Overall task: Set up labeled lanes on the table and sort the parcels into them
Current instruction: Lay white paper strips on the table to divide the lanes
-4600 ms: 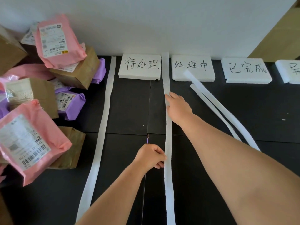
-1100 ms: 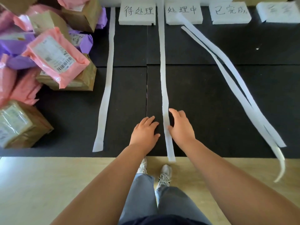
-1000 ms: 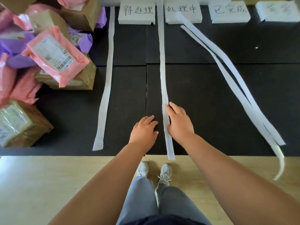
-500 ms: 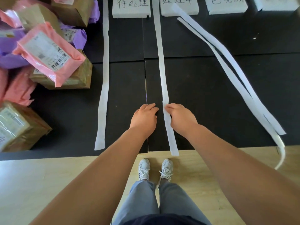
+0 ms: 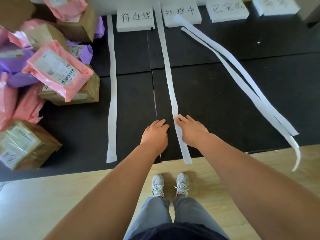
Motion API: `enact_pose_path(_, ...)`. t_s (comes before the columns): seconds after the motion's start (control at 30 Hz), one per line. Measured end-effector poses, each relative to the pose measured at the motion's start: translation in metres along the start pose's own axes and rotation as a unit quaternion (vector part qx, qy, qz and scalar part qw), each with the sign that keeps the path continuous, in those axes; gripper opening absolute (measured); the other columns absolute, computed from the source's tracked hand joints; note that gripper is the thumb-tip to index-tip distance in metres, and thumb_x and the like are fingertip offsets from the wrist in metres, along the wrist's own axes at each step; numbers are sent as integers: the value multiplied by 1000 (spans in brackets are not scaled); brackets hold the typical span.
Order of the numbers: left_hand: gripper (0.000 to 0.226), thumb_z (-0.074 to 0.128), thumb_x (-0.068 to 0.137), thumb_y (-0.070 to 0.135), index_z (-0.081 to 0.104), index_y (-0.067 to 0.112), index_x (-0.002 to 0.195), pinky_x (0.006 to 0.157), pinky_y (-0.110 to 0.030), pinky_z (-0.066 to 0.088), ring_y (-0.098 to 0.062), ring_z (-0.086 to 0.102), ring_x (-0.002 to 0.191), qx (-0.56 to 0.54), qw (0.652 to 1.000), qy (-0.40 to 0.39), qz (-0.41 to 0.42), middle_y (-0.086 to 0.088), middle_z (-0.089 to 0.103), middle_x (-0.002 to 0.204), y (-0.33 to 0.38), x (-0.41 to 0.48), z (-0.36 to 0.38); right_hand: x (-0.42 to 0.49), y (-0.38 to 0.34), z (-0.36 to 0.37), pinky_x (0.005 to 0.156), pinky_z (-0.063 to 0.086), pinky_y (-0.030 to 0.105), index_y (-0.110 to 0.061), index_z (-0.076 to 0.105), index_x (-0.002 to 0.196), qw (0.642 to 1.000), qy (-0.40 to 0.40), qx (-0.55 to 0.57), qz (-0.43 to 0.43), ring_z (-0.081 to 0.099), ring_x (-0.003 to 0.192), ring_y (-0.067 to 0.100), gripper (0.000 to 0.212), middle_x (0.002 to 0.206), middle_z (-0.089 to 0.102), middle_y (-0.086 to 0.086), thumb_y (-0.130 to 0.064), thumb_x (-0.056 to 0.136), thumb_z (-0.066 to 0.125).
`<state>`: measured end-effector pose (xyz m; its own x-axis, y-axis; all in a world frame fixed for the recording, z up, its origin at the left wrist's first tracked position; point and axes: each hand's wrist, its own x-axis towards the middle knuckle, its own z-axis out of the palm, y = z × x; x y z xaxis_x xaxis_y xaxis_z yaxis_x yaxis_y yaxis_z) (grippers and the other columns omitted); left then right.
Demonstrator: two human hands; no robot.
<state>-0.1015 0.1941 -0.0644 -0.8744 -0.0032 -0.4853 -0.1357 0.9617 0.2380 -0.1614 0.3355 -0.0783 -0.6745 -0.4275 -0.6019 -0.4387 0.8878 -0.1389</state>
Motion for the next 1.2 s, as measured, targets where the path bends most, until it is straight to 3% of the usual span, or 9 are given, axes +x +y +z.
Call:
enact_pose_path(0.1, 51, 43, 104, 21, 30, 20, 153, 121, -39, 18, -21, 14, 151, -11, 1000, 1, -3, -2, 18, 164, 3, -9, -7, -12, 5, -3, 118, 31, 43, -29, 28, 155, 993, 4, 116, 37, 18, 151, 20, 65, 164, 18, -5, -5, 99, 48)
enact_pose_path(0.17, 51, 44, 104, 22, 29, 19, 154, 121, -39, 19, -21, 14, 151, -17, 1000, 14, 5, -2, 18, 164, 6, -12, -15, -21, 12, -5, 109, 43, 37, -30, 41, 149, 979, 32, 186, 82, 42, 138, 19, 56, 158, 34, -4, -6, 99, 49)
enact_pose_path(0.23, 51, 44, 104, 22, 31, 19, 153, 120, -39, 19, -21, 16, 151, -22, 999, 29, 24, -2, 20, 163, 12, -13, -25, -31, 23, -9, 100, 50, 32, -30, 49, 143, 961, 66, 241, 121, 55, 123, 18, 50, 148, 45, -3, -7, 99, 49)
enact_pose_path(0.53, 49, 43, 104, 21, 34, 18, 152, 119, -39, 27, -21, 22, 148, -49, 991, 65, 102, -1, 24, 161, 56, 10, -52, -60, 77, -48, 93, 48, 30, -21, 56, 138, 915, 196, 295, 192, 59, 117, 22, 39, 139, 53, 3, -12, 100, 53)
enact_pose_path(0.87, 50, 43, 104, 23, 33, 21, 152, 117, -38, 25, -19, 20, 149, -77, 992, 49, 81, 1, 23, 162, 145, 68, -55, -50, 185, -63, 91, 49, 31, -19, 57, 136, 876, 254, 337, 235, 60, 111, 24, 36, 130, 61, 4, -13, 102, 46)
enact_pose_path(1.0, 50, 45, 103, 23, 33, 21, 152, 117, -37, 26, -18, 20, 149, -113, 992, 43, 24, 2, 24, 161, 189, 98, -55, -36, 233, -70, 78, 53, 32, -20, 51, 139, 883, 251, 329, 221, 60, 97, 19, 40, 131, 54, 3, -14, 100, 51)
enact_pose_path(1.1, 49, 45, 103, 24, 35, 21, 151, 117, -37, 27, -17, 20, 149, -141, 989, 38, -11, 2, 26, 161, 221, 117, -50, -28, 268, -77, 89, 54, 36, -19, 51, 141, 897, 251, 302, 202, 57, 116, 21, 41, 136, 53, 4, -17, 100, 53)
enact_pose_path(1.2, 48, 45, 103, 23, 37, 20, 151, 116, -37, 32, -18, 25, 147, -176, 982, 40, -51, 2, 30, 159, 246, 129, -44, -17, 296, -80, 94, 52, 38, -19, 50, 141, 909, 230, 296, 182, 54, 122, 21, 41, 138, 54, 4, -22, 100, 53)
